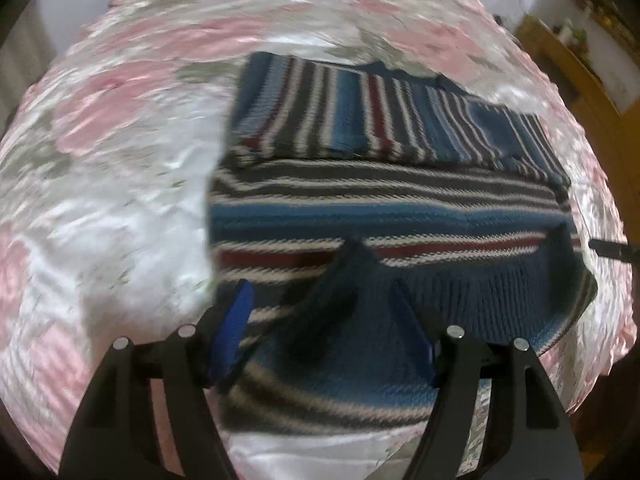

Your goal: Fold small clothes

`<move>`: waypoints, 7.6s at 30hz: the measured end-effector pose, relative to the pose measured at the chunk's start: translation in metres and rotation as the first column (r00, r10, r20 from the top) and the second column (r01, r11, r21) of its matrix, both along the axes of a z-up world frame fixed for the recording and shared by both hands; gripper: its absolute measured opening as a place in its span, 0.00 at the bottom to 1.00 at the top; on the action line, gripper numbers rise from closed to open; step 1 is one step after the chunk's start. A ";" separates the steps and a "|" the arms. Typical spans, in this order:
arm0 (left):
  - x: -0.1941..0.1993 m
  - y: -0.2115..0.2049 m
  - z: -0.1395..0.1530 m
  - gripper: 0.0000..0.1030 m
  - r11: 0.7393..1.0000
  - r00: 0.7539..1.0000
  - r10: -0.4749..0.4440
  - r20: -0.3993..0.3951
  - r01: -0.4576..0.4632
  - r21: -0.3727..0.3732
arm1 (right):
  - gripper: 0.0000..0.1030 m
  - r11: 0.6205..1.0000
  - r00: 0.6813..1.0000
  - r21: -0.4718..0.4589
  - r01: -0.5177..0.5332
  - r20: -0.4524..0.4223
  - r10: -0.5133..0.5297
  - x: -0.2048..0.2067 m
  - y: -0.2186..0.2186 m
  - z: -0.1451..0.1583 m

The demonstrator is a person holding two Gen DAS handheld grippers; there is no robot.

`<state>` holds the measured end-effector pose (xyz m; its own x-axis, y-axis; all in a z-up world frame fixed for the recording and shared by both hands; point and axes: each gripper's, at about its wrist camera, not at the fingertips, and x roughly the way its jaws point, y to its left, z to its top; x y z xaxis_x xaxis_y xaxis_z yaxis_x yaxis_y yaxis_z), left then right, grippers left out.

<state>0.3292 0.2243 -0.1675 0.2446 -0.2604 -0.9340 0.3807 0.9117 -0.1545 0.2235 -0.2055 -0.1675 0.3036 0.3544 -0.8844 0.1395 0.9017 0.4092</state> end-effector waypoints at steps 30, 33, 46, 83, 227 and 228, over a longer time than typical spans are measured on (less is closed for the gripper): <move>-0.020 -0.007 -0.008 0.09 0.996 0.997 -0.072 -0.009 0.071 -0.061 | 0.11 0.984 0.984 -0.025 -0.176 0.011 0.176 0.011 0.029 -0.027; -0.023 -0.005 -0.006 0.09 0.996 0.998 -0.065 -0.001 0.065 -0.063 | 0.10 0.982 0.983 -0.042 -0.183 -0.009 0.182 0.005 0.031 -0.030; 0.048 -0.019 0.074 0.08 0.989 0.987 0.047 0.156 -0.024 -0.144 | 0.10 0.999 0.977 -0.013 -0.049 0.206 0.051 0.055 -0.010 0.068; 0.215 -0.112 -0.042 0.20 0.986 0.984 0.116 0.138 -0.131 0.103 | 0.22 0.978 0.988 -0.142 0.151 0.060 -0.143 0.232 -0.071 -0.044; 0.113 -0.091 -0.042 0.64 0.993 0.996 0.075 0.052 -0.079 0.092 | 0.26 0.973 0.991 -0.192 0.129 0.007 -0.130 0.166 -0.085 -0.033; 0.112 -0.092 -0.039 0.64 0.993 0.996 0.079 0.051 -0.084 0.089 | 0.28 0.970 0.992 -0.205 0.127 0.009 -0.128 0.163 -0.084 -0.029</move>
